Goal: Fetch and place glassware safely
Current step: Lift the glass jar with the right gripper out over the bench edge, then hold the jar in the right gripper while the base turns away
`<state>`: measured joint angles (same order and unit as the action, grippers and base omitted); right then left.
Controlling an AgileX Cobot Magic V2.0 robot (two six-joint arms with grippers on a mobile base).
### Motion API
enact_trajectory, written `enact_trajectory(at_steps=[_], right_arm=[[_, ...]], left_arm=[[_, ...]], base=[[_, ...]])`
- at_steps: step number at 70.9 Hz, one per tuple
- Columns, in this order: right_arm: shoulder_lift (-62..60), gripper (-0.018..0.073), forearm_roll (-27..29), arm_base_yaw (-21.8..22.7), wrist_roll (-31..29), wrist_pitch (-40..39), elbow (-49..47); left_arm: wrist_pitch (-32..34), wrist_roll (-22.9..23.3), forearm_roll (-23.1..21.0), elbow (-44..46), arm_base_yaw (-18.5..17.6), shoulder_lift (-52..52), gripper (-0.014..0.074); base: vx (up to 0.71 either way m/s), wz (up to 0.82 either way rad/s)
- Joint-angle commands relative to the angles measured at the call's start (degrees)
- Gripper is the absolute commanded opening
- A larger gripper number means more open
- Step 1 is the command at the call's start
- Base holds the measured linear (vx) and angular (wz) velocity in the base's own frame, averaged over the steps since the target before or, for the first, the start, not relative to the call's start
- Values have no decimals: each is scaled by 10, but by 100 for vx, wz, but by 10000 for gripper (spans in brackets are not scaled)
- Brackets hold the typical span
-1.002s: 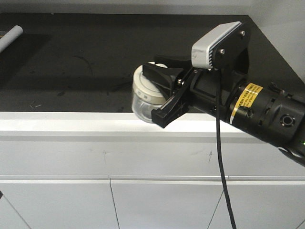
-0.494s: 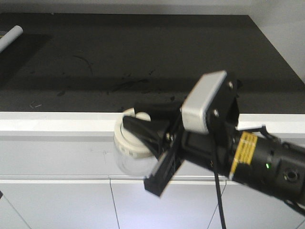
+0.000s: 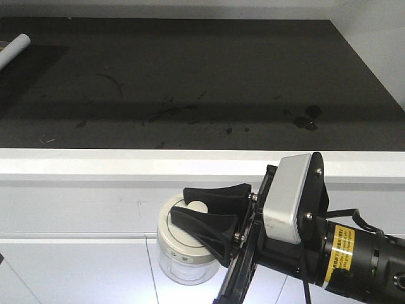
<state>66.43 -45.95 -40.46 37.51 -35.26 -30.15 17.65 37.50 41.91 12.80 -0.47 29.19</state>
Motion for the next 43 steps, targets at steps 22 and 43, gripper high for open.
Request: enact_trajectory(at_steps=[22,43], right_arm=[[-15,-3,16,1,-1,-58,-18],[-15,-3,16,1,-2,-57,-18]], left_arm=[[30,6,-11,15,-4,2,-7],[30,6,-11,15,-4,2,-7]], base=[[0,0],[0,0]])
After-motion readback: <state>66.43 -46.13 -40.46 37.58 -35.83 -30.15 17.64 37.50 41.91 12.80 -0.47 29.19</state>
